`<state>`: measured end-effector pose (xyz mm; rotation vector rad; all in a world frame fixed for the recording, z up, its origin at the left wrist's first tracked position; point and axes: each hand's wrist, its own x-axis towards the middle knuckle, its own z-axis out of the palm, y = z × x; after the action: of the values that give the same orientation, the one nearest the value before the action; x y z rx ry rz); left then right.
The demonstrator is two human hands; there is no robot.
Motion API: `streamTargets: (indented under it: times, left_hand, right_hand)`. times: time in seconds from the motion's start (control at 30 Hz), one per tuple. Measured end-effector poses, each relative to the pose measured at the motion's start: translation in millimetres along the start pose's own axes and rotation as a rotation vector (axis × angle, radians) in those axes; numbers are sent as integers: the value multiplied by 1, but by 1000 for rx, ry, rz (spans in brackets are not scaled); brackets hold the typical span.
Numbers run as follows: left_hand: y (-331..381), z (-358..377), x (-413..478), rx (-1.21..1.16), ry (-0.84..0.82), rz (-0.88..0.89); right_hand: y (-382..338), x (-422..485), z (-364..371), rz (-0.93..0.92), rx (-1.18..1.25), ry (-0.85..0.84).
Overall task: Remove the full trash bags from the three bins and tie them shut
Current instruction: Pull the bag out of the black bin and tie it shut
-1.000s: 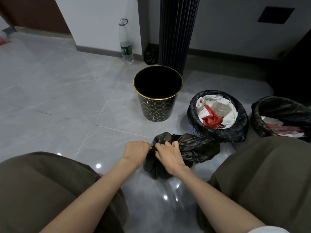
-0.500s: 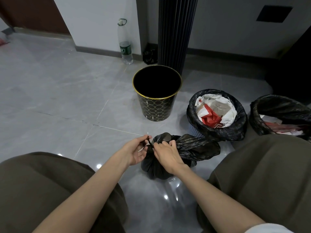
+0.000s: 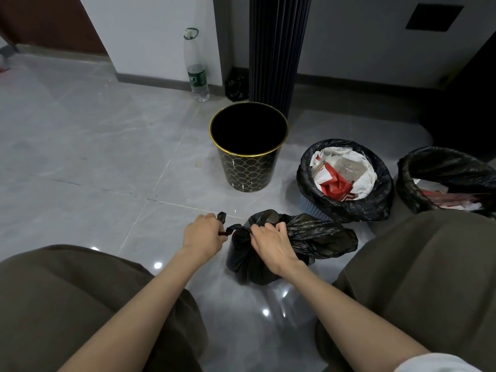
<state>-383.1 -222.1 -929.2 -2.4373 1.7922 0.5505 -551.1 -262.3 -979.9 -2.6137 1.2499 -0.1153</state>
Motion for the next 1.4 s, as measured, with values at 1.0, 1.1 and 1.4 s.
streamTargets:
  times: [1.0, 1.1, 1.4]
  left_hand:
    - [-1, -34, -1, 193, 29, 151]
    - [1, -55, -2, 2, -64, 155]
    - [23, -49, 4, -1345, -208, -99]
  right_hand:
    - [4, -1, -1, 46, -3, -34]
    - [3, 1, -2, 54, 1, -46]
    - [-4, 1, -3, 6, 40, -53]
